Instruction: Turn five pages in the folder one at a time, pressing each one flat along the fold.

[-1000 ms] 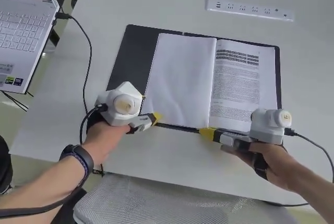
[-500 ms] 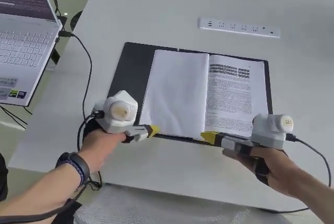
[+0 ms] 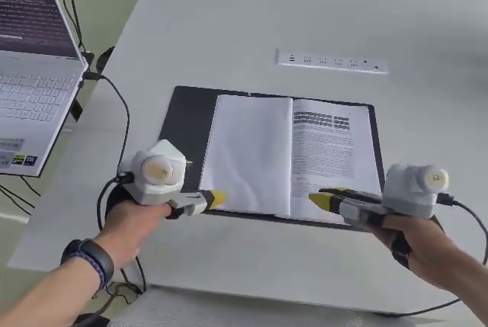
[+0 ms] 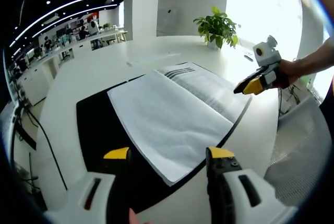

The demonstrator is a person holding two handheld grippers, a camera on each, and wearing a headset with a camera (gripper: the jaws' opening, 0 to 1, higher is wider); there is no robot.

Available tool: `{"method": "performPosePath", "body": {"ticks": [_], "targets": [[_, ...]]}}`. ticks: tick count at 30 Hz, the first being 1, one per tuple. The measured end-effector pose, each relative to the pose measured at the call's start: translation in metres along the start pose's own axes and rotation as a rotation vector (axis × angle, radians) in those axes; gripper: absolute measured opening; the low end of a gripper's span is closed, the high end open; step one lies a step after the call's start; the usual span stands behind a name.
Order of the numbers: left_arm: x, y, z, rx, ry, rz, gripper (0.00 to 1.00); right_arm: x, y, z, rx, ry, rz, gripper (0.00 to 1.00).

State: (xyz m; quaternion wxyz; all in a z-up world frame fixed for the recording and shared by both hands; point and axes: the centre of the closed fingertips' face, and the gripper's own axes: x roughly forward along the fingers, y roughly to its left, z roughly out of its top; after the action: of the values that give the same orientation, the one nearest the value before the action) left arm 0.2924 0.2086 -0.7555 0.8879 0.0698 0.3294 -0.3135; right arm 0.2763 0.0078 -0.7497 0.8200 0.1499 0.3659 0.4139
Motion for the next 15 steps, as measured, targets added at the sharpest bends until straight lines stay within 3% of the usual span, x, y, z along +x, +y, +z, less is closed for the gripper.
{"method": "performPosePath", "body": {"ticks": [9,12,13,15], "targets": [[-0.019,0.0,0.015,0.001,-0.039,0.002,0.59,-0.044,0.002,0.014,-0.079,-0.029,-0.098,0.38],[-0.025,-0.002,0.016,0.005,-0.041,-0.003,0.62,-0.061,-0.002,0.017,-0.101,-0.05,-0.149,0.44],[-0.029,-0.004,0.017,0.002,-0.047,-0.007,0.62,-0.065,-0.016,0.015,-0.105,-0.053,-0.157,0.46],[-0.033,-0.005,0.018,-0.002,-0.053,-0.012,0.63,-0.073,-0.019,0.014,-0.113,-0.056,-0.175,0.5]]}}
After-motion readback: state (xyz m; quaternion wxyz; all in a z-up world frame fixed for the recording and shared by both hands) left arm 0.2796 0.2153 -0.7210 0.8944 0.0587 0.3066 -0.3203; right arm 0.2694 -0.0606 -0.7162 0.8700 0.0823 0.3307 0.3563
